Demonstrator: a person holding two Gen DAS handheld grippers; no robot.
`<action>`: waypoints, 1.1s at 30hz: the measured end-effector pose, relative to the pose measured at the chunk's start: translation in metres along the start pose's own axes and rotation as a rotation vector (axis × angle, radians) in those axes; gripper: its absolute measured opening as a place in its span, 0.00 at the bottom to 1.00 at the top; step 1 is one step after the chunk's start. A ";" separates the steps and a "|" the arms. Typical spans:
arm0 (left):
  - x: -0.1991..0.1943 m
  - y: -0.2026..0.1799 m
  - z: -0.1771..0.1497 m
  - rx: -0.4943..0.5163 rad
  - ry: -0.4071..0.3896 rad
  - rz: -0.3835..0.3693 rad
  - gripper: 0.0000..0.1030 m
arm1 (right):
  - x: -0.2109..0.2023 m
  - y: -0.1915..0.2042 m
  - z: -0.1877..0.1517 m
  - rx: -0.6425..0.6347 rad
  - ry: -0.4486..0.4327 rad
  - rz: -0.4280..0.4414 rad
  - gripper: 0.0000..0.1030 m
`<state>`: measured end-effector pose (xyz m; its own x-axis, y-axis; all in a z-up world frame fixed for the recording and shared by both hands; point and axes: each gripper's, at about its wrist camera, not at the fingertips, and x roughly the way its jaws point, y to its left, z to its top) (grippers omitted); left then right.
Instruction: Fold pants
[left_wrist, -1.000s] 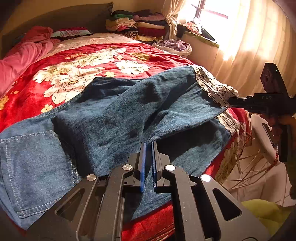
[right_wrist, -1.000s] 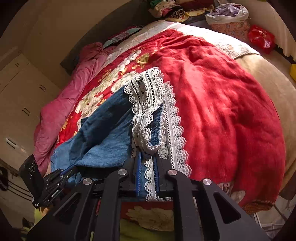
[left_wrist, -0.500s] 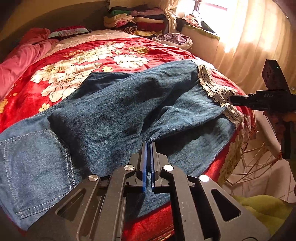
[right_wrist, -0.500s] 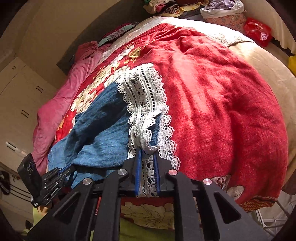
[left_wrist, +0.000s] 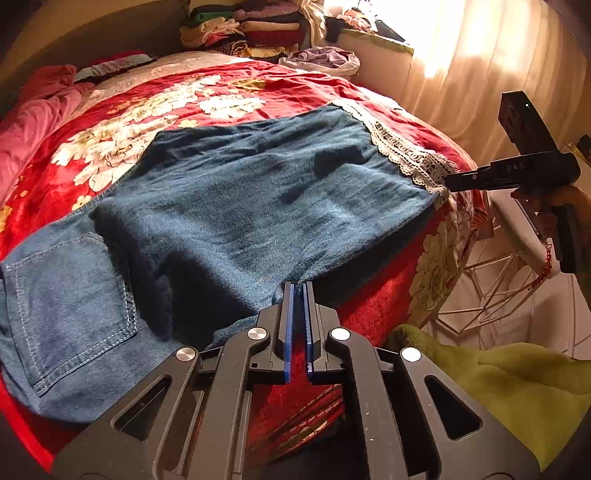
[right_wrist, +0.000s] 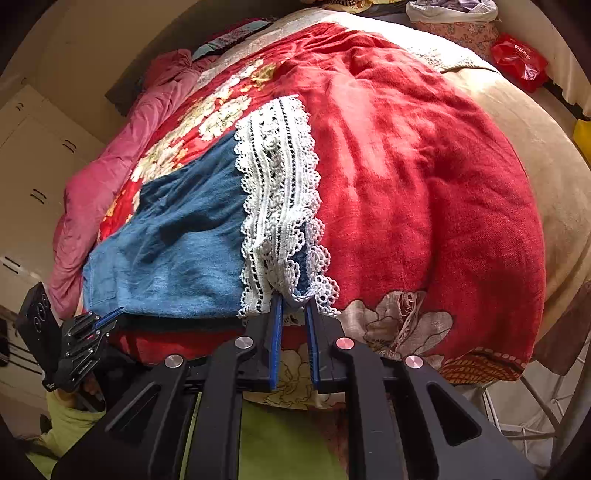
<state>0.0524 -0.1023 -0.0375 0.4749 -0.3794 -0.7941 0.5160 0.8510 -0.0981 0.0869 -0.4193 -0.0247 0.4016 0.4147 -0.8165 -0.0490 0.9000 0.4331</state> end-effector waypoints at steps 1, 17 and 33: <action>0.004 0.002 -0.001 -0.009 0.017 0.002 0.02 | 0.004 -0.001 -0.001 -0.002 0.012 -0.001 0.11; -0.096 0.085 -0.024 -0.336 -0.176 0.185 0.60 | 0.002 0.090 0.012 -0.432 -0.124 -0.085 0.38; -0.079 0.167 -0.049 -0.663 -0.173 0.344 0.37 | 0.054 0.087 -0.003 -0.473 0.012 -0.111 0.49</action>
<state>0.0658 0.0878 -0.0203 0.6643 -0.0584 -0.7452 -0.1912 0.9505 -0.2450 0.1013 -0.3179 -0.0319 0.4180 0.3116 -0.8533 -0.4178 0.9000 0.1240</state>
